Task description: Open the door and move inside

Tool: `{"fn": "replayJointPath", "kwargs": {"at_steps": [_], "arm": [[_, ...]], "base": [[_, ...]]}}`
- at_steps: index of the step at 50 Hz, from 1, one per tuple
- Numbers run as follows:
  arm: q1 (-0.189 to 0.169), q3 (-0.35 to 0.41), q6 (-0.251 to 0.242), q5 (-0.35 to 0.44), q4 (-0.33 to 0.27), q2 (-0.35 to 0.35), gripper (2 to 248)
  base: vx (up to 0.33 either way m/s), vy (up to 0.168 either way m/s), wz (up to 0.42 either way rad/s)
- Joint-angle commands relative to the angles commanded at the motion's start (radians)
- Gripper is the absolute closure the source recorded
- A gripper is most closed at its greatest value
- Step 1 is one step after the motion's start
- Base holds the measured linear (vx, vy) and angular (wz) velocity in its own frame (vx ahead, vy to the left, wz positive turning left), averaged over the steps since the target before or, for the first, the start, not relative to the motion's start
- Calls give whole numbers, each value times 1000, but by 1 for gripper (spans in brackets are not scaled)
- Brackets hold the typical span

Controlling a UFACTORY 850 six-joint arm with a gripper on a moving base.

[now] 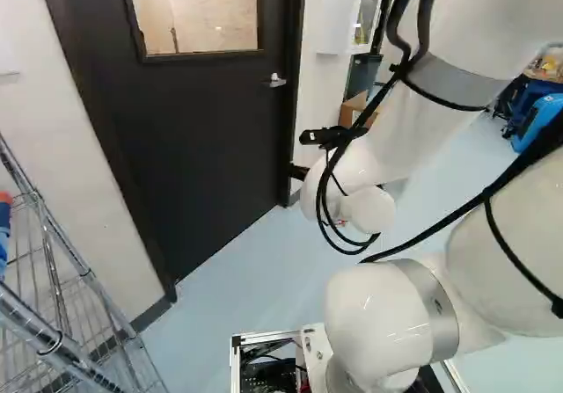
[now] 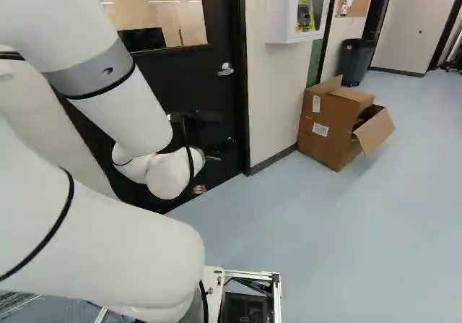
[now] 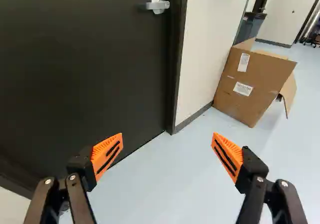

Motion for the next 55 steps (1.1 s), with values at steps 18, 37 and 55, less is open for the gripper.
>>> {"fn": "replayJointPath", "kwargs": {"at_steps": [18, 37, 55], "arm": [[0, 0, 0, 0, 0, 0, 3], [0, 0, 0, 0, 0, 0, 3], [0, 0, 0, 0, 0, 0, 3]], "base": [[122, -89, 14], [45, -59, 188], [32, -41, 171]]}}
